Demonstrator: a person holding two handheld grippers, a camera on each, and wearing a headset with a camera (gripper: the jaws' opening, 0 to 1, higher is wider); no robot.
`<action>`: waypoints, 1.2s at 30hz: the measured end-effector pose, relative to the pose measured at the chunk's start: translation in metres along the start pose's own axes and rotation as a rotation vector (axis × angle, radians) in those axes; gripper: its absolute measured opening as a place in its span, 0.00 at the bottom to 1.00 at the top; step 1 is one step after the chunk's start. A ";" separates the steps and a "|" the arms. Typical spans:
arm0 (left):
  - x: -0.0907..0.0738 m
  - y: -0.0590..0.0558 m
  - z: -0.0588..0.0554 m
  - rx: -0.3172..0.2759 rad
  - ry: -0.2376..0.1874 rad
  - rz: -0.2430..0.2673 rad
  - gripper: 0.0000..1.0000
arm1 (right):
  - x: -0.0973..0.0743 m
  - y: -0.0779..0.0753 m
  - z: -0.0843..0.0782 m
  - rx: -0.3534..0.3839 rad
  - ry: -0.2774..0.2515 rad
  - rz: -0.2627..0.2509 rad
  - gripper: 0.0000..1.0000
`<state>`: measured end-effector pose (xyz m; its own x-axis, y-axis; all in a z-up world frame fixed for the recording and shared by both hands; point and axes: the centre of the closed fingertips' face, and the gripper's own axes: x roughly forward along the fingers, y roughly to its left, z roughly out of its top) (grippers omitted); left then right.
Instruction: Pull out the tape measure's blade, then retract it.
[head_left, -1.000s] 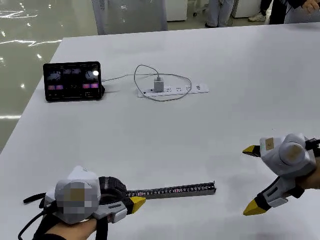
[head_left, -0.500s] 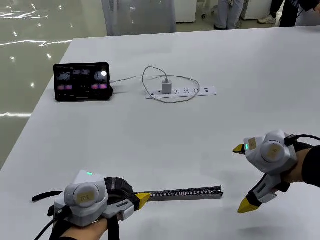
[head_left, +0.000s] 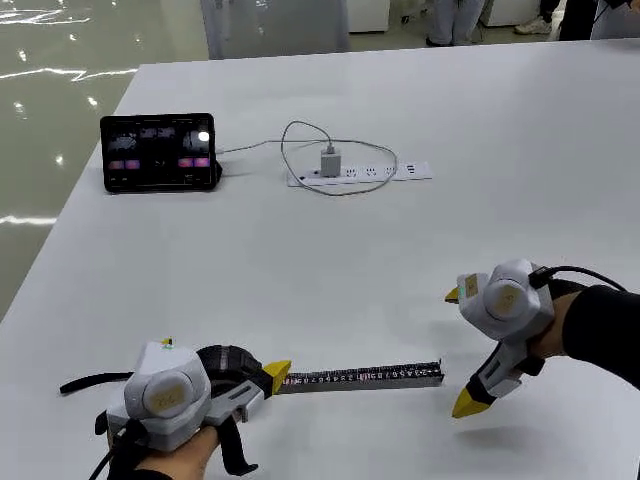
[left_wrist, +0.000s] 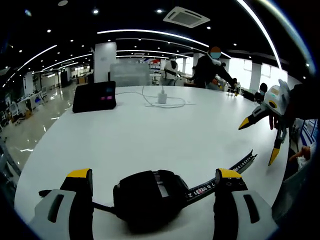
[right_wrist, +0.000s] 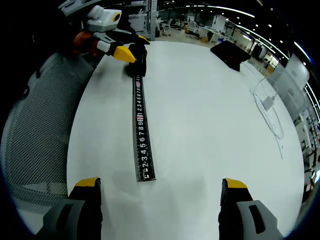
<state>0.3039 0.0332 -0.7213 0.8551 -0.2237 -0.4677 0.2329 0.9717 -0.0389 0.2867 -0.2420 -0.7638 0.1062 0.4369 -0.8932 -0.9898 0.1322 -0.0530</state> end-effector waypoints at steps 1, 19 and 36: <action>0.001 0.000 -0.001 0.009 0.001 0.007 0.99 | 0.001 0.000 0.001 0.002 0.001 0.003 0.99; 0.006 0.009 -0.023 0.053 0.018 0.022 0.99 | 0.010 0.006 0.000 -0.066 0.019 0.062 0.51; 0.007 0.011 -0.024 0.038 0.018 0.022 0.99 | 0.014 0.015 0.000 -0.118 0.027 0.091 0.25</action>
<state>0.3015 0.0444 -0.7462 0.8518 -0.2007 -0.4839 0.2319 0.9727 0.0046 0.2730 -0.2335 -0.7769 0.0149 0.4183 -0.9082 -0.9997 -0.0127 -0.0223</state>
